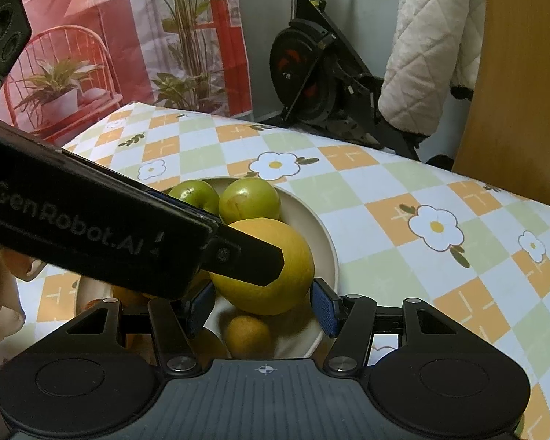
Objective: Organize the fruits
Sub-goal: 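Lift the lemon with both grippers and carry it over the plate, then open both grippers to release the lemon into the plate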
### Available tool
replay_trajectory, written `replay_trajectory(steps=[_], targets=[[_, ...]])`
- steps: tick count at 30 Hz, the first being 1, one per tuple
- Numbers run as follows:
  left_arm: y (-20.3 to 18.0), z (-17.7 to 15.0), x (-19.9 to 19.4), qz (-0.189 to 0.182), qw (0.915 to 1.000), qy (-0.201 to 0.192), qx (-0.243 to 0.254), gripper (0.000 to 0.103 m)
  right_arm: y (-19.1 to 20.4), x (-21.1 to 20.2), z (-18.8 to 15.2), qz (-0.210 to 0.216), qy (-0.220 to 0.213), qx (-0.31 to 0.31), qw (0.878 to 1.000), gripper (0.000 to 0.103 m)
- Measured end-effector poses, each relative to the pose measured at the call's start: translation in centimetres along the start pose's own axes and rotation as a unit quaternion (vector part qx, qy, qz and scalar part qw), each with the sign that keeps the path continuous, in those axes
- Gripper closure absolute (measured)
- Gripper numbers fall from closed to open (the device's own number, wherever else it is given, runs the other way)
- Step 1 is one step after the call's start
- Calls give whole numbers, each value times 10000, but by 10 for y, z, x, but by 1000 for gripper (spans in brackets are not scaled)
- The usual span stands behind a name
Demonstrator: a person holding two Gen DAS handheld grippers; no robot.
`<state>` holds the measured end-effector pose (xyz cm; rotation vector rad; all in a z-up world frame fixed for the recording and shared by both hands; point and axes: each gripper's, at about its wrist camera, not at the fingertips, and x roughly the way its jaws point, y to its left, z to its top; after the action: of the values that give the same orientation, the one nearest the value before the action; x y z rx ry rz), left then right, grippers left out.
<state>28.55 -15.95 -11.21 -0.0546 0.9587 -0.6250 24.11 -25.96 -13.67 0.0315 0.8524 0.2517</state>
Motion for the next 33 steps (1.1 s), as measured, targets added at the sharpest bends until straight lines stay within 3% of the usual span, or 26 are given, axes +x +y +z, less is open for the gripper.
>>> replay_trajectory(steps=[7,16,19,27,33], targets=[[-1,-1,0,87,9999,-36,38,50,1,1,1,-30,36,3,10000,49],[-1,-1,-10,77,9999,-68,24,43,6,-7,4,-98,-28,-75,9999,35],[-1,-2,-18,93,9999,-130,50,38,7,-13,4,-301,-65,-44,9995,23],[1,-6,-42,385,9988,-289,8,32,9,-33,0,-438,-126,81,9989,21],[-2,-12,-60,579,9973,-431,108,26,18,-50,0,-522,-231,137,9983,11]])
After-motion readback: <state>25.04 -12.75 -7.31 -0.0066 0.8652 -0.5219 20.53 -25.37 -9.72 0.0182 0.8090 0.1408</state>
